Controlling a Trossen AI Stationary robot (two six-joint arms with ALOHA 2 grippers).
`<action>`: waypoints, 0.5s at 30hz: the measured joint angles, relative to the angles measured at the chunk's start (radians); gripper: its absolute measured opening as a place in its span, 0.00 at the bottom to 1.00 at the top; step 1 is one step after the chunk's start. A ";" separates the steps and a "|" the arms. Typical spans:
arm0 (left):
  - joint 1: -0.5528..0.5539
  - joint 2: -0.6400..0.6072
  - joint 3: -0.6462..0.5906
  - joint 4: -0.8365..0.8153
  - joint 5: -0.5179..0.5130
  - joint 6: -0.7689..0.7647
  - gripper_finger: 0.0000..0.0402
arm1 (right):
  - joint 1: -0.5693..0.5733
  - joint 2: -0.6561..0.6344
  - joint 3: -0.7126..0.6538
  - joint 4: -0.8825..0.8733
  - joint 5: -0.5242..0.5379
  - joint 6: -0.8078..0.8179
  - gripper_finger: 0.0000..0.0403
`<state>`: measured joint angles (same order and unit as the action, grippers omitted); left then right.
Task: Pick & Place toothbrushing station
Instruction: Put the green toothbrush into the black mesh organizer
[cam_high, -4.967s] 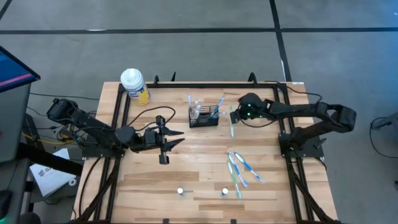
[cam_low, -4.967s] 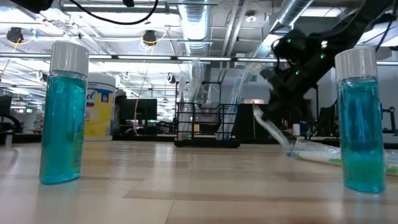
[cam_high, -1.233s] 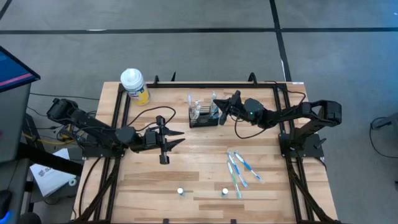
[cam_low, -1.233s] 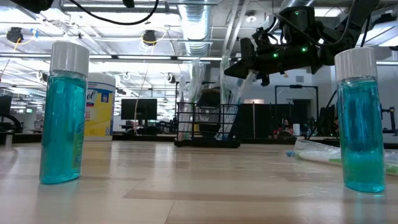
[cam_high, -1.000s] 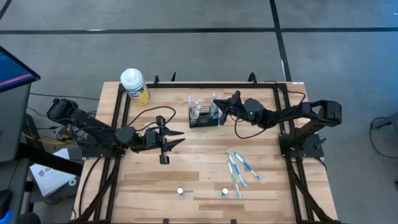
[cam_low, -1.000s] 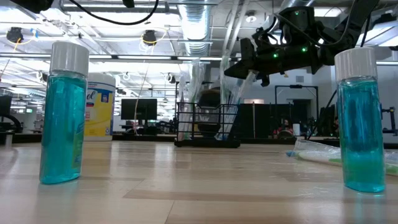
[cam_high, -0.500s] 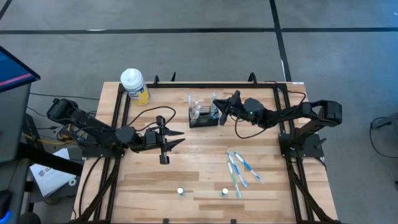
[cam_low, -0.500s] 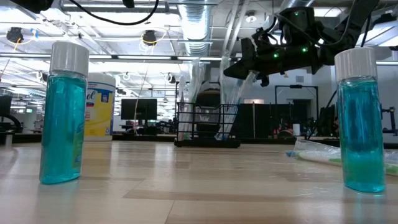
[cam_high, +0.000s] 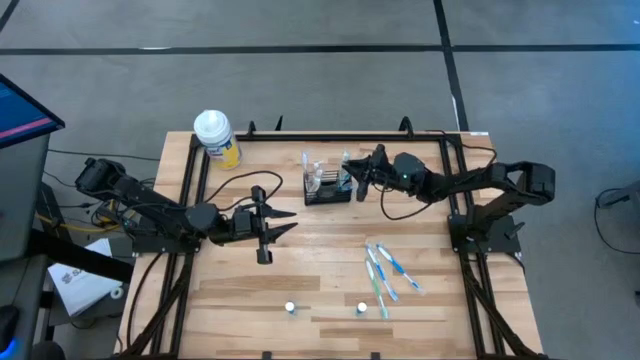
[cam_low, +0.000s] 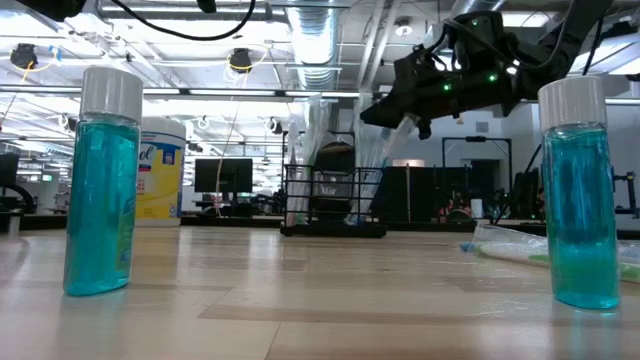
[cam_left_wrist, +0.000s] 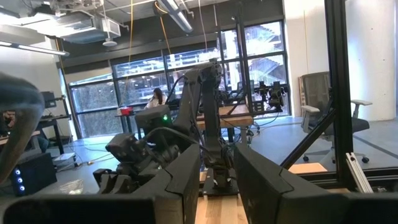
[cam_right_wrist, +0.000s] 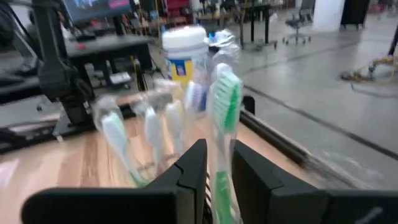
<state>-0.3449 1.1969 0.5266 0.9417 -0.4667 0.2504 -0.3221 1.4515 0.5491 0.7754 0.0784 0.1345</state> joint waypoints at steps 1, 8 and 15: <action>0.000 0.000 0.000 0.000 0.000 0.000 0.23 | -0.003 -0.016 0.004 -0.034 0.000 0.000 0.16; 0.000 0.000 0.000 0.000 0.000 0.000 0.23 | -0.005 -0.111 0.013 -0.159 0.000 -0.011 0.19; 0.000 0.000 0.000 0.000 0.000 0.000 0.23 | -0.005 -0.118 0.013 -0.161 0.000 -0.014 0.29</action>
<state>-0.3448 1.1969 0.5266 0.9413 -0.4667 0.2502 -0.3271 1.3338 0.5618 0.6140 0.0780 0.1203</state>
